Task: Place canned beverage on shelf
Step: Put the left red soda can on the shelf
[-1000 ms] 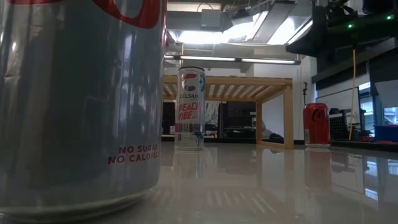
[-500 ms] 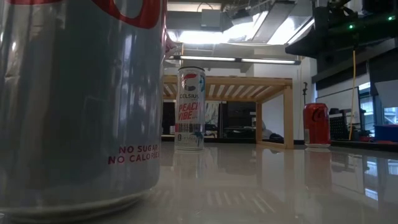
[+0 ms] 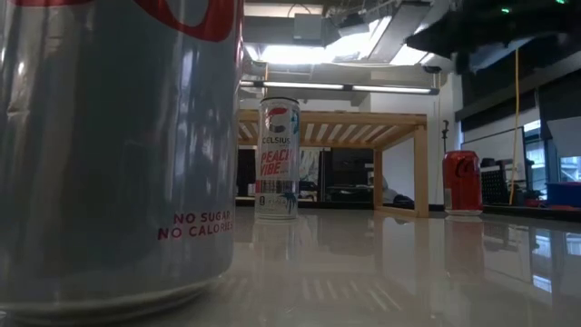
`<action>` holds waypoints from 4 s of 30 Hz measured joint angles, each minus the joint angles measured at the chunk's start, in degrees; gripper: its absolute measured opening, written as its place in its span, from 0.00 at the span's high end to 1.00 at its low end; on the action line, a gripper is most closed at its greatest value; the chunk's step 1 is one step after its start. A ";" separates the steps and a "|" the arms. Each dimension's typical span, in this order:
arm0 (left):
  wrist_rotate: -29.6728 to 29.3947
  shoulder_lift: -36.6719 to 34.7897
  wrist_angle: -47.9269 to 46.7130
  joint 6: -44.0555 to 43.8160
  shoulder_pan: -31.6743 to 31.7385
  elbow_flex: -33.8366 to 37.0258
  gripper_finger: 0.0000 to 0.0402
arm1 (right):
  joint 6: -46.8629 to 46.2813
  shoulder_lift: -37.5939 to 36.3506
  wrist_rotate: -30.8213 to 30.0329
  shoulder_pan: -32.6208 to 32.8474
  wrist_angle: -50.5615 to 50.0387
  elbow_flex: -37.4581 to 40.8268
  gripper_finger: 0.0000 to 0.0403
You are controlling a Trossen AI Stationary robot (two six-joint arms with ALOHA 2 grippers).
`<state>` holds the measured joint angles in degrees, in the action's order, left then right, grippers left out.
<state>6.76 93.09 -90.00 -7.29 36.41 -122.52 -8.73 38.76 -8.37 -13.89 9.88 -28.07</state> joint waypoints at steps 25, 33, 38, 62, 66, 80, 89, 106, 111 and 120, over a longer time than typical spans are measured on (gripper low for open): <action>-0.35 -0.16 6.89 11.79 -4.99 0.04 0.32 | 17.75 53.15 33.58 -9.27 -6.57 -52.90 1.00; -0.10 -0.23 7.56 12.45 -4.99 0.04 0.32 | 17.56 58.04 30.62 -8.15 -5.37 -56.55 1.00; -0.66 -0.64 8.75 12.13 -5.05 0.15 0.32 | 17.54 59.12 29.90 -8.31 -5.95 -56.61 1.00; -6.59 -0.83 12.78 10.30 -5.15 0.16 0.32 | 14.99 63.06 30.00 -7.13 -4.12 -56.31 1.00; -10.56 -0.94 11.47 6.90 -4.06 2.08 0.32 | 17.15 58.44 27.82 -7.50 -7.44 -56.16 1.00; -14.27 -0.84 18.92 -0.05 -1.29 15.13 0.32 | 21.01 44.82 25.37 -11.26 -26.77 -51.66 1.00; -15.12 -0.84 22.76 -2.81 -1.28 19.96 0.31 | 21.48 44.46 25.37 -11.26 -26.44 -49.43 1.00; -14.79 -1.01 25.47 -2.84 -1.55 22.88 0.24 | 22.73 44.44 25.47 -11.26 -26.35 -49.43 1.00; -13.85 -0.77 24.77 -2.82 -1.56 23.15 0.13 | 22.75 44.44 25.47 -11.26 -26.35 -49.43 1.00; -12.62 -0.79 24.34 0.28 -1.56 19.43 0.06 | 22.67 44.44 25.50 -11.26 -26.37 -49.45 1.00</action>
<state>-5.86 92.29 -65.65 -7.01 34.85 -103.09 13.93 83.20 17.12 -25.15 -16.49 -77.51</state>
